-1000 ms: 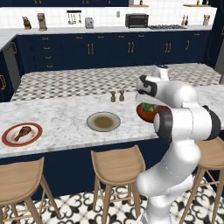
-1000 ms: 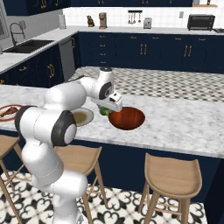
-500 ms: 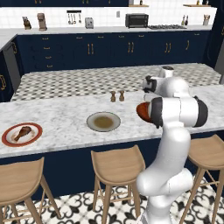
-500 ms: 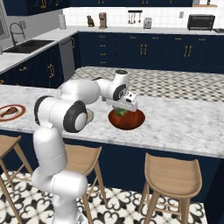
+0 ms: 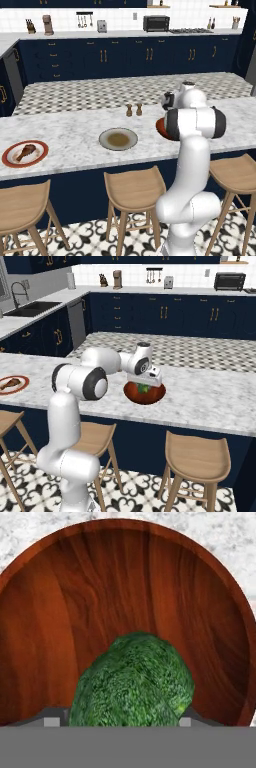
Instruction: Pick the chicken drumstick and broccoli from their plates and place them in the bowl. Then put the bowl in the fridge.
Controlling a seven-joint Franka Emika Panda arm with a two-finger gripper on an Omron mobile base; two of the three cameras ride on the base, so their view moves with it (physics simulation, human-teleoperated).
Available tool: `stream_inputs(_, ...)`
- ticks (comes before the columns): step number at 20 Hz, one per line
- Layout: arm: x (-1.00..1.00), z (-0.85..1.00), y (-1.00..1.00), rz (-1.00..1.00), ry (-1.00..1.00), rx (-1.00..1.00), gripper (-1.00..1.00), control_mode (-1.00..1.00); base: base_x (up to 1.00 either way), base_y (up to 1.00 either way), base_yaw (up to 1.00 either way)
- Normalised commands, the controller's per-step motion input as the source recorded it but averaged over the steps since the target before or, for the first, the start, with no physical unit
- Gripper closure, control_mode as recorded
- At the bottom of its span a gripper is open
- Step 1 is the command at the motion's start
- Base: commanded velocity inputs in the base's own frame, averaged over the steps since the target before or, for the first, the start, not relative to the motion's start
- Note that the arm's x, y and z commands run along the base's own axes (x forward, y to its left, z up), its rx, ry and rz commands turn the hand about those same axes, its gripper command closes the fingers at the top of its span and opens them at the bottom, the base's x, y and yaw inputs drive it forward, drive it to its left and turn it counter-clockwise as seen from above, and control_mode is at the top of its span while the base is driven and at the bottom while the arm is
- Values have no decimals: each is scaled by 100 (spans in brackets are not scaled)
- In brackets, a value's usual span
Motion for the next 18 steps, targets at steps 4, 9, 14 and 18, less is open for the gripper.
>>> stream_inputs(4, 2, -25, 0, 3, 0, 0, 100, -100, 0, 0, 0)
stream_inputs(9, 17, 0, -5, 1, 0, 0, -100, -100, 0, 0, 0)
stream_inputs(14, 1, 0, 0, 0, 0, 0, -100, -100, 0, 0, 0)
stream_inputs(18, 0, 0, 0, 0, 0, 0, -100, -100, 0, 0, 0)
